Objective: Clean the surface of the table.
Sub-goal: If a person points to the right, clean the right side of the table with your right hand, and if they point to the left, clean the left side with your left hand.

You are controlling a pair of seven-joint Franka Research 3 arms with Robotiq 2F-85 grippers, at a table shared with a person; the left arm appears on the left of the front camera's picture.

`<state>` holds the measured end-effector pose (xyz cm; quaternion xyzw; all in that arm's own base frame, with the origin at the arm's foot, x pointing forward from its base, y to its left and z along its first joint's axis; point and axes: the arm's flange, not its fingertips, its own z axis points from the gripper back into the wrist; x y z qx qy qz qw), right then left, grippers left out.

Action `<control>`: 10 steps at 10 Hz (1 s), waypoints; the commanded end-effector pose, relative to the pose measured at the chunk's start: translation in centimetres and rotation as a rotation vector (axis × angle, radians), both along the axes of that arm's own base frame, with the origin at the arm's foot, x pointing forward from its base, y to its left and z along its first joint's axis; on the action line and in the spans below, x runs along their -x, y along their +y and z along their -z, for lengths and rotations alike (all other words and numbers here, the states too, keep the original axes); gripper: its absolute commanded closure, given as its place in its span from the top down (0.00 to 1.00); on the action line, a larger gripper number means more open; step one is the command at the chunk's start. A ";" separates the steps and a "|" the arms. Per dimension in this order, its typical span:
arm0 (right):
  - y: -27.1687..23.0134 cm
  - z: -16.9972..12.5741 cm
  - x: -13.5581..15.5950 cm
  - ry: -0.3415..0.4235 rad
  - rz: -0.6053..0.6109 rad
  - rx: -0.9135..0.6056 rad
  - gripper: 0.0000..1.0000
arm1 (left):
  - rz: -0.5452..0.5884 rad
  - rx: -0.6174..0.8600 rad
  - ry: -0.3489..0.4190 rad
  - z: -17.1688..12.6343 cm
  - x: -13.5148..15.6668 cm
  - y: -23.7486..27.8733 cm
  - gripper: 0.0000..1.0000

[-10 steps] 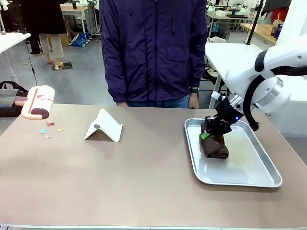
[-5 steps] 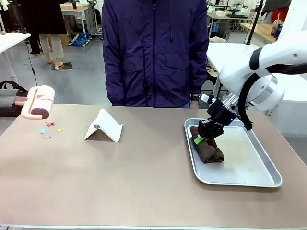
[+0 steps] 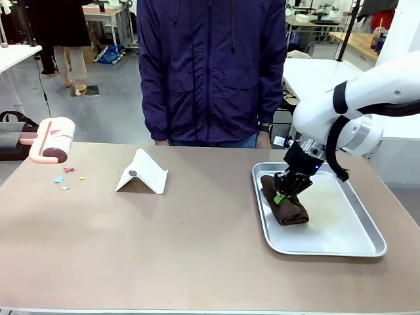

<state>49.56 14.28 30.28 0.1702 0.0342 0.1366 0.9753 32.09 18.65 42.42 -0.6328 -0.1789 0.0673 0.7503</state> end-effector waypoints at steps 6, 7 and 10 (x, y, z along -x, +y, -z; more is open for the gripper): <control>-6.2 -0.3 0.3 0.036 0.151 0.111 0.10 | 0.006 0.005 -0.013 -0.2 0.4 0.0 0.00; -7.5 -0.3 0.4 0.033 0.176 0.114 0.10 | 0.006 0.005 -0.013 -0.2 0.4 0.0 0.00; -11.2 -0.2 1.1 0.043 0.283 0.123 0.10 | 0.006 0.005 -0.013 -0.2 0.4 0.0 0.00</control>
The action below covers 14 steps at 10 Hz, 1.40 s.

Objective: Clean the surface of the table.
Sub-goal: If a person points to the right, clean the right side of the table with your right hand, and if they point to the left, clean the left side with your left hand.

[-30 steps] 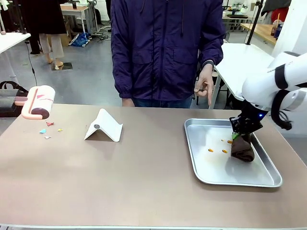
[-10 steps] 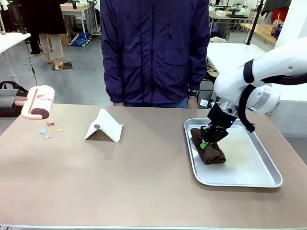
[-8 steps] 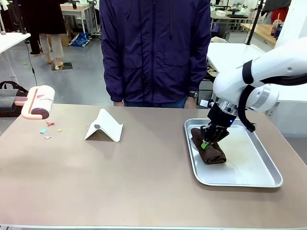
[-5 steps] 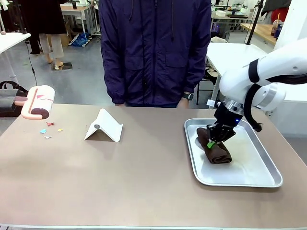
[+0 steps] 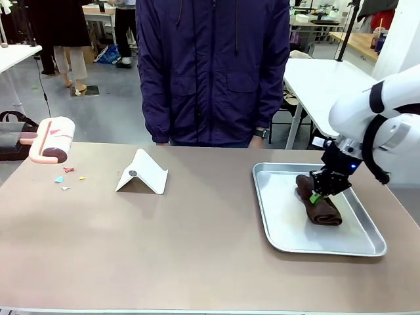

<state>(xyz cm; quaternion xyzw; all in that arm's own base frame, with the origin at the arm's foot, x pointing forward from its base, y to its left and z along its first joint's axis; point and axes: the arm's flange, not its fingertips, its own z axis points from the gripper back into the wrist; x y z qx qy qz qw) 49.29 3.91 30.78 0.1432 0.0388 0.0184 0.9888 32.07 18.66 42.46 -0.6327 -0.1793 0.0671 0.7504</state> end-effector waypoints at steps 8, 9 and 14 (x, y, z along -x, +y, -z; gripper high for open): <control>-5.9 -3.3 3.7 -0.127 0.086 -0.319 0.10 | 0.006 0.005 -0.012 -0.2 0.4 0.0 0.00; -7.0 -4.5 4.7 -0.172 0.104 -0.436 0.10 | 0.006 0.005 -0.012 -0.2 0.4 0.0 0.00; -9.2 -9.9 9.3 -0.303 0.036 -0.760 0.10 | 0.006 0.005 -0.012 -0.2 0.4 0.0 0.00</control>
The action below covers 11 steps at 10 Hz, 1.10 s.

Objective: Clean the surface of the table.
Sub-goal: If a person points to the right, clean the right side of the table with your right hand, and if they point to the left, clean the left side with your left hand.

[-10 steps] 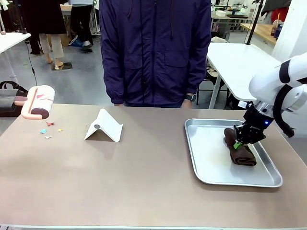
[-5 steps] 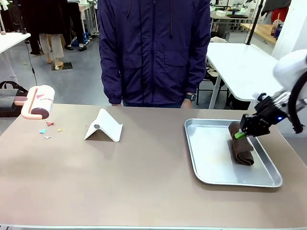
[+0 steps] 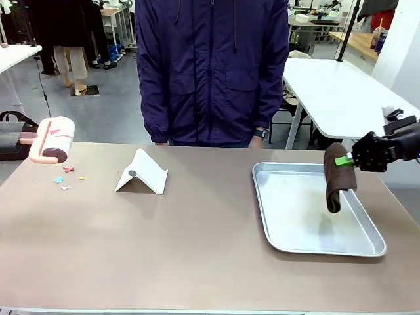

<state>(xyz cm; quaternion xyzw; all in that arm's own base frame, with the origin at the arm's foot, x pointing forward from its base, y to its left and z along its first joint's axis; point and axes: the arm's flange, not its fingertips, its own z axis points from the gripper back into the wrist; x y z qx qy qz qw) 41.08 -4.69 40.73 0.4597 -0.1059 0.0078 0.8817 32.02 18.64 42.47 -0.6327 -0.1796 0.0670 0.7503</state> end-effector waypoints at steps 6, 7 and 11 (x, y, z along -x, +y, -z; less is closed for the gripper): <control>-6.5 -2.1 8.7 -0.191 -0.106 -0.489 0.10 | 0.007 0.005 -0.012 -0.2 0.4 0.0 0.00; -6.8 -2.2 9.4 -0.159 -0.070 -0.480 0.10 | 0.007 0.005 -0.012 -0.2 0.4 0.0 0.00; -6.4 -2.4 8.1 -0.139 -0.147 -0.448 0.10 | 0.007 0.005 -0.012 -0.2 0.4 0.0 0.00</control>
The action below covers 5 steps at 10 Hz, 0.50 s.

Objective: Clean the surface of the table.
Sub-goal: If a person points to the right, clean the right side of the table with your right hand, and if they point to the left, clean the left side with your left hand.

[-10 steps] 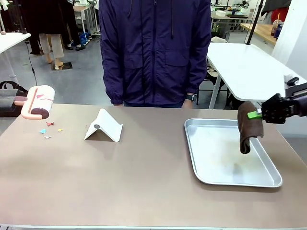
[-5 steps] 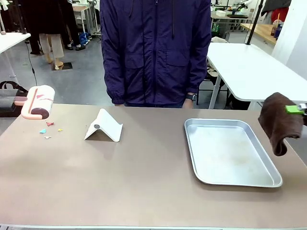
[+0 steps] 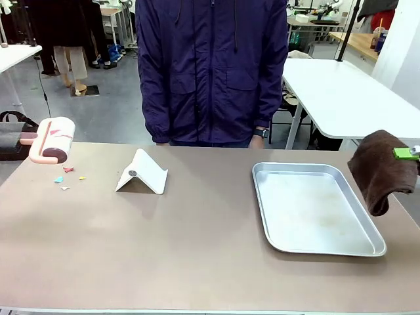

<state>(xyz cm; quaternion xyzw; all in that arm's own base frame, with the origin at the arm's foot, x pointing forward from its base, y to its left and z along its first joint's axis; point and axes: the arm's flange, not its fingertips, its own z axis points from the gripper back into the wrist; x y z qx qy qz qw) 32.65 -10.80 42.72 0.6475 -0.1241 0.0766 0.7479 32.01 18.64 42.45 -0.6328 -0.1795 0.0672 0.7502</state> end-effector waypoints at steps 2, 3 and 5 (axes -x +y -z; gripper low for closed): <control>-0.2 -0.4 -0.3 -0.016 0.004 -0.005 0.10 | 0.007 0.005 -0.012 -0.2 0.3 0.0 0.00; -0.2 -0.4 -0.3 -0.016 0.004 -0.005 0.10 | 0.007 0.005 -0.012 -0.2 0.3 0.0 0.00; -0.2 -0.4 -0.3 -0.016 0.004 -0.005 0.10 | 0.007 0.005 -0.012 -0.2 0.3 0.0 0.00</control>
